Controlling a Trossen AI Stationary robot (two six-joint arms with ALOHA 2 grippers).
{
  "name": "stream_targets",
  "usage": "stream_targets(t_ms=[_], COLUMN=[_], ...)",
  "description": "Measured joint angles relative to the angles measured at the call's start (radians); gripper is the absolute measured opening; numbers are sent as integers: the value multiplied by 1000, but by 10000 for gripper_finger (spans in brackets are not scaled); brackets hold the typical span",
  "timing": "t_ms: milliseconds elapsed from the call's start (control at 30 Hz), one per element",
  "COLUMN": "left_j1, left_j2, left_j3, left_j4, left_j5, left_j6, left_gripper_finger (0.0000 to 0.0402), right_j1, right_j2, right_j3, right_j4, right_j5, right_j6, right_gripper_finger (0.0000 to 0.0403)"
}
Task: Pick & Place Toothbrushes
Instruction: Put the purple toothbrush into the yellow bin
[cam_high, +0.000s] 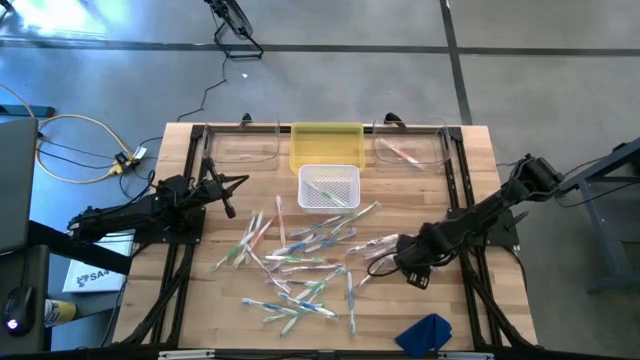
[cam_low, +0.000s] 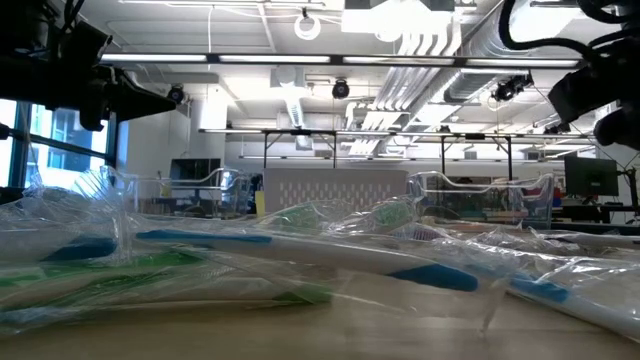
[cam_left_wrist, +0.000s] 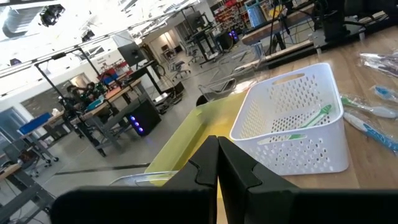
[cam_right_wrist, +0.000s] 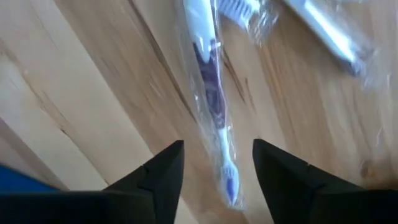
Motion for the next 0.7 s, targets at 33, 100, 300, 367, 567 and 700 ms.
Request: stream_targets(t_ms=[33,100,300,367,567,700], left_j1=[0,0,0,0,0,0], left_j2=[0,0,0,0,0,0], left_j3=[0,0,0,0,0,0], left_j4=[0,0,0,0,-1,-1], left_j5=[0,0,0,0,-1,-1], left_j6=[0,0,0,0,0,0], left_gripper_finger=[0,0,0,0,0,0], right_j1=[-5,-12,-24,-23,-23,-23], right_j2=[0,0,0,0,-3,-4], right_j3=[-9,-34,-123,-142,-181,-193], right_j4=[15,50,179,184,201,215], right_j5=[4,9,-15,-13,-14,-12], right_j6=[-2,-1,4,5,5,4], right_gripper_finger=[192,194,194,194,194,192])
